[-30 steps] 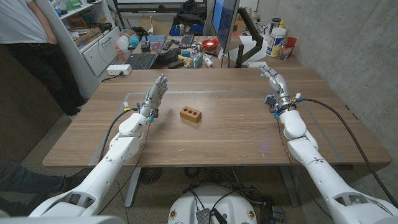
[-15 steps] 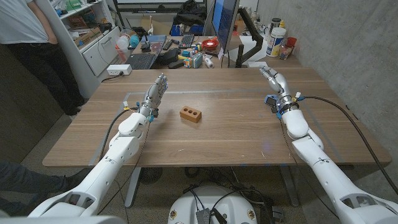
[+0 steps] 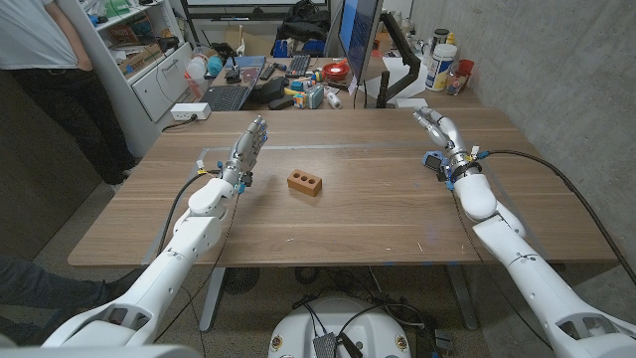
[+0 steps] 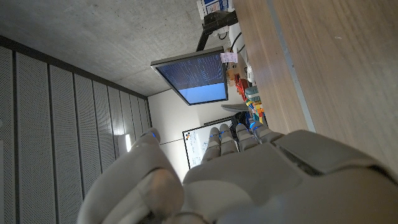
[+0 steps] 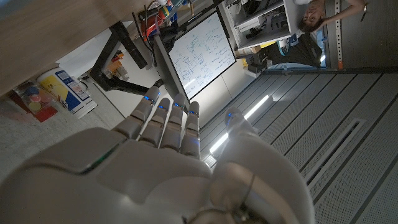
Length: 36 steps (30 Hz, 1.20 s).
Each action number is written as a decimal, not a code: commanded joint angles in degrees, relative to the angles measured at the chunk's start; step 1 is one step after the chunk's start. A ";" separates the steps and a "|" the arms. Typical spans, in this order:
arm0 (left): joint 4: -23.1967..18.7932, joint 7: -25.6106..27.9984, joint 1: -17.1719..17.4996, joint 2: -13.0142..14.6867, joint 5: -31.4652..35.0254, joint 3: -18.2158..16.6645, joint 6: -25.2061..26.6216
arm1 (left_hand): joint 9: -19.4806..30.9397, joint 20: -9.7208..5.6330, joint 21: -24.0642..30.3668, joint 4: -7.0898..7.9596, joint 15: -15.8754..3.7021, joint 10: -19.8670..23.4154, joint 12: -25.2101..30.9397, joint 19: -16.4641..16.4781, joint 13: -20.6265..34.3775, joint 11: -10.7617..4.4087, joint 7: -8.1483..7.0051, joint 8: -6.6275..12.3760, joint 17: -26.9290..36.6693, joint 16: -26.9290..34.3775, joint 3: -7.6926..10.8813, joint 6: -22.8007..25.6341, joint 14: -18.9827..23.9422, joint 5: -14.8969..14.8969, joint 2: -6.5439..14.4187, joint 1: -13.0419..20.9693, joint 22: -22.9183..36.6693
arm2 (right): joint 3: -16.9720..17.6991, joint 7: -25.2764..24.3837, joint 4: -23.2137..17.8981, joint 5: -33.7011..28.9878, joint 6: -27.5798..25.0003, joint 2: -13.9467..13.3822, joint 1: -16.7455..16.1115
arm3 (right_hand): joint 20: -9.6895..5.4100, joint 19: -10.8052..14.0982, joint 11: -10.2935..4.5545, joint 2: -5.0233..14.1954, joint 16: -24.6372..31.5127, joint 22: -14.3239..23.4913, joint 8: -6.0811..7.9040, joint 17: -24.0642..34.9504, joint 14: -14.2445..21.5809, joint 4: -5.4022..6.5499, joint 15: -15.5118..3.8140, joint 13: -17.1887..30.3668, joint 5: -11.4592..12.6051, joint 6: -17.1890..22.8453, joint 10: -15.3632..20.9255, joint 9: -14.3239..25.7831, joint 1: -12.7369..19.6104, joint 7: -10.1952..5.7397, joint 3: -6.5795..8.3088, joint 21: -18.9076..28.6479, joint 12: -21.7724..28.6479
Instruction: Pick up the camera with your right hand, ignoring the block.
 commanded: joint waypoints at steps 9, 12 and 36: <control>0.37 -0.85 -1.01 0.82 0.42 0.28 0.91 | 0.08 0.88 -0.22 -0.37 -0.32 -0.16 0.04 -0.30 0.23 -0.26 0.10 0.29 0.12 0.18 -0.21 0.44 0.09 0.00 0.28 0.50 0.15 | -0.69 -1.87 -4.09 -5.07 -5.96 -2.98 -1.23 | -0.31 -0.93 -0.04 0.32 -0.27 0.15 -0.36 0.18 -0.83 -0.26 -0.13 0.18 0.24 -0.56 -0.92 0.21 0.25 -0.04 0.25 -0.85 -0.39; 0.24 -0.93 -1.15 0.82 0.51 0.39 0.95 | 0.08 1.56 -0.29 -0.37 -0.26 -0.29 -0.03 -0.30 0.23 -0.30 0.10 0.28 0.12 0.17 -0.25 0.48 0.08 -0.02 0.32 0.52 0.16 | -0.65 -2.18 -4.57 -5.62 -6.50 -3.38 -1.51 | -0.42 -1.22 0.00 0.31 -0.31 0.15 -0.38 0.18 -0.93 -0.29 -0.15 0.18 0.23 -0.60 -0.94 0.21 0.26 -0.06 0.26 -1.06 -0.42; 0.52 -1.17 -1.24 0.02 0.55 0.83 0.22 | 0.10 1.52 -0.44 -0.41 -0.09 -0.35 -0.08 0.15 0.25 -0.01 0.17 0.23 0.13 0.11 -0.46 0.65 0.00 -0.13 0.47 0.66 0.19 | -1.08 -1.30 -10.73 -11.22 -15.22 -6.94 -3.43 | -0.01 -3.33 -0.17 0.22 -0.56 0.19 -0.81 0.13 -1.85 -0.43 0.06 0.18 0.14 -1.89 -2.31 0.25 0.12 -1.61 0.35 -3.07 -1.17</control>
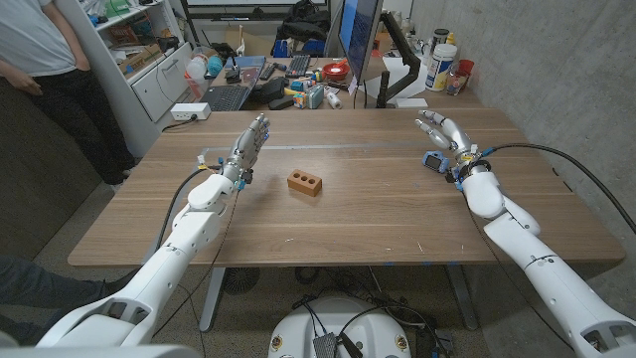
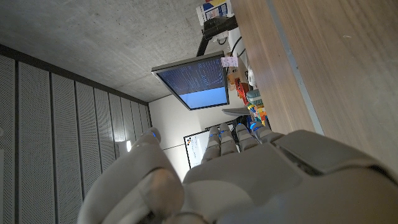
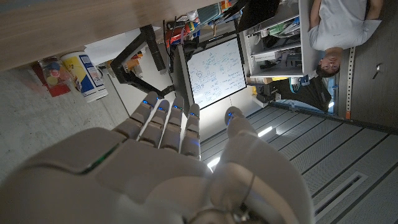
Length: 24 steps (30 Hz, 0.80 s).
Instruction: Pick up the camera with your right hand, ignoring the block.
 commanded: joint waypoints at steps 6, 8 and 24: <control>0.78 -0.42 -0.07 -0.69 -0.30 0.16 -0.80 | 0.12 0.44 -0.20 -0.17 -0.08 -0.28 -0.05 0.07 0.26 0.02 -0.17 0.22 0.14 0.11 -0.28 0.38 -0.01 -0.16 0.28 0.45 0.20 | -1.08 1.30 -3.54 -4.72 -6.45 -2.58 -0.40 | -0.19 -0.84 -0.24 0.01 -0.16 0.20 -0.33 -0.01 -0.22 -0.54 -0.02 0.18 0.14 -0.22 -0.31 0.26 0.45 -0.77 0.20 -0.75 -0.14; 0.83 -0.50 -0.07 -0.64 -0.28 0.16 -0.85 | 0.12 0.51 -0.22 -0.17 -0.09 -0.29 -0.06 0.06 0.26 0.10 -0.14 0.22 0.14 0.11 -0.30 0.40 0.00 -0.17 0.29 0.46 0.20 | -1.19 1.73 -3.87 -5.02 -7.22 -2.88 -0.44 | -0.08 -0.88 -0.21 -0.05 -0.15 0.20 -0.28 -0.04 -0.17 -0.60 0.10 0.18 0.14 -0.11 -0.26 0.27 0.50 -0.91 0.21 -0.83 -0.13; 2.40 -1.25 -0.64 -0.77 -0.63 0.18 -0.70 | 0.12 0.90 -0.35 -0.17 -0.14 -0.30 -0.07 0.03 0.27 -0.08 -0.32 0.19 0.15 0.10 -0.40 0.44 -0.03 -0.23 0.37 0.49 0.21 | -2.53 3.33 -6.29 -8.50 -14.46 -4.10 -0.30 | 0.73 -1.78 -0.04 -1.11 -0.47 0.16 -0.39 -0.45 -0.78 -2.29 1.13 0.16 0.30 -0.97 -1.32 0.28 2.62 -1.23 0.68 -2.30 -0.62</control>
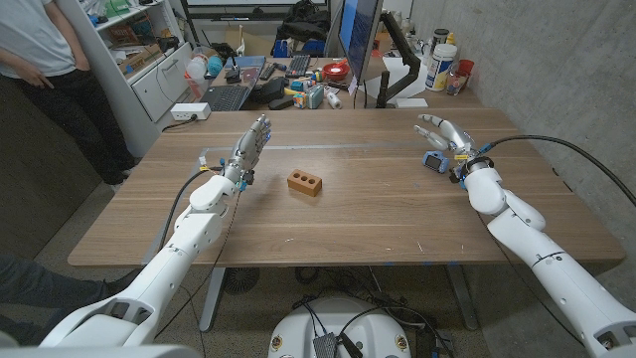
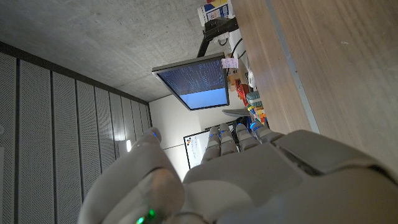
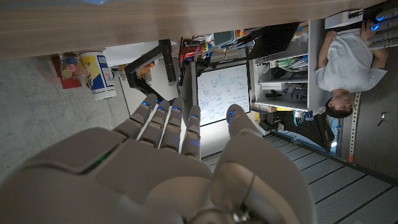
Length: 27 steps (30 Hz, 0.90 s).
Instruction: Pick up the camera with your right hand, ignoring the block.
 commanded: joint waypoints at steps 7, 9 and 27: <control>2.57 -1.16 -0.94 -0.50 -0.53 -0.03 -0.26 | 0.13 0.46 -0.14 0.07 -0.24 -0.39 -0.11 -0.16 0.27 -0.20 -0.13 0.19 0.15 0.09 -0.21 0.19 -0.06 0.01 0.17 0.28 0.22 | -1.44 2.45 -4.05 -4.25 -8.52 -1.78 0.06 | 1.46 -0.07 -0.24 -1.77 -0.18 0.12 0.07 -0.08 -0.11 -1.90 2.20 0.17 0.41 -0.97 -0.93 0.29 3.66 0.07 0.62 -1.27 -0.39; 3.04 -1.41 -1.10 -0.59 -0.67 -0.08 -0.36 | 0.13 0.54 -0.15 0.07 -0.25 -0.38 -0.11 -0.14 0.27 -0.23 -0.12 0.18 0.15 0.10 -0.24 0.17 -0.04 0.00 0.18 0.28 0.22 | -1.63 3.08 -4.64 -4.69 -9.74 -1.92 0.09 | 1.81 0.05 -0.20 -2.16 -0.10 0.12 0.10 -0.09 0.14 -1.94 3.32 0.18 0.41 -1.07 -1.11 0.30 4.22 0.04 0.67 -1.55 -0.43; 4.63 -2.32 -2.15 -0.62 -0.56 0.01 -0.58 | 0.15 1.18 -0.30 0.07 -0.92 -0.15 -0.04 0.00 0.28 -1.43 -0.81 0.28 0.16 0.14 -0.45 0.62 0.10 -0.11 0.29 0.33 0.26 | -2.97 5.86 -7.35 -7.53 -15.85 -2.90 0.55 | 7.75 1.36 0.03 -3.86 0.41 0.23 -0.20 -0.03 2.51 -1.11 8.77 0.28 0.29 -3.48 -3.28 0.40 6.26 -0.13 0.59 -3.40 -0.87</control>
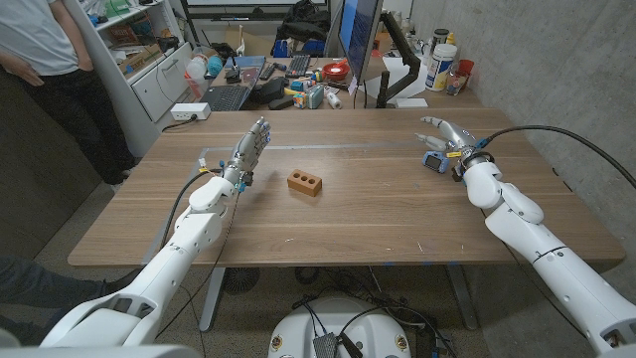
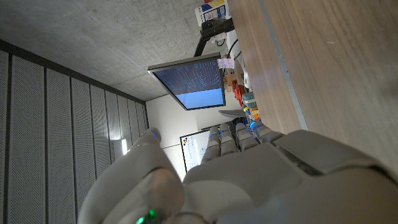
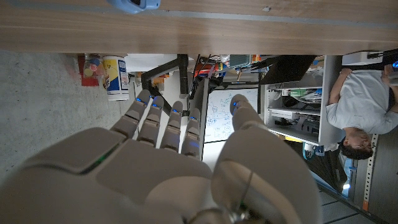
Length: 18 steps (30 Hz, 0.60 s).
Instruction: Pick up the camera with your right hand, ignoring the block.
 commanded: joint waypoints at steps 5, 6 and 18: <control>0.91 -0.60 -0.76 -0.13 0.16 0.16 -0.12 | 0.16 0.66 -0.11 -0.18 -0.34 0.04 -0.05 0.03 0.28 -0.39 -0.21 0.27 0.15 0.13 -0.24 0.03 0.08 -0.13 0.31 0.35 0.26 | -0.64 2.96 -2.54 -1.94 -4.78 -1.32 0.32 | 1.24 -0.05 0.03 -0.36 -0.24 0.25 -0.30 0.04 -0.52 0.57 0.48 0.29 0.26 -1.23 -1.37 0.11 0.58 -0.24 -0.06 -0.64 -0.24; 0.86 -0.60 -0.75 -0.12 0.19 0.18 -0.09 | 0.16 0.63 -0.12 -0.19 -0.31 0.03 -0.06 0.03 0.28 -0.49 -0.21 0.29 0.15 0.13 -0.25 0.08 0.08 -0.13 0.32 0.36 0.27 | -0.62 3.07 -2.66 -1.99 -5.04 -1.34 0.32 | 1.34 -0.05 0.10 -0.39 -0.28 0.25 -0.29 0.04 -0.63 0.59 0.44 0.30 0.26 -1.27 -1.48 0.11 0.58 -0.21 -0.08 -0.70 -0.27; 0.09 0.02 -0.45 0.11 0.46 0.18 0.42 | 0.18 0.87 -0.19 -0.19 -0.34 0.07 -0.06 0.07 0.28 -0.43 -0.29 0.35 0.16 0.12 -0.35 0.35 0.08 -0.18 0.39 0.39 0.28 | -0.42 4.73 -3.55 -2.01 -6.77 -2.07 0.17 | 3.42 0.57 0.23 -0.68 -0.52 0.28 -0.26 0.07 -1.34 0.78 0.27 0.31 0.26 -1.93 -1.91 0.14 0.71 -0.19 -0.25 -1.09 -0.24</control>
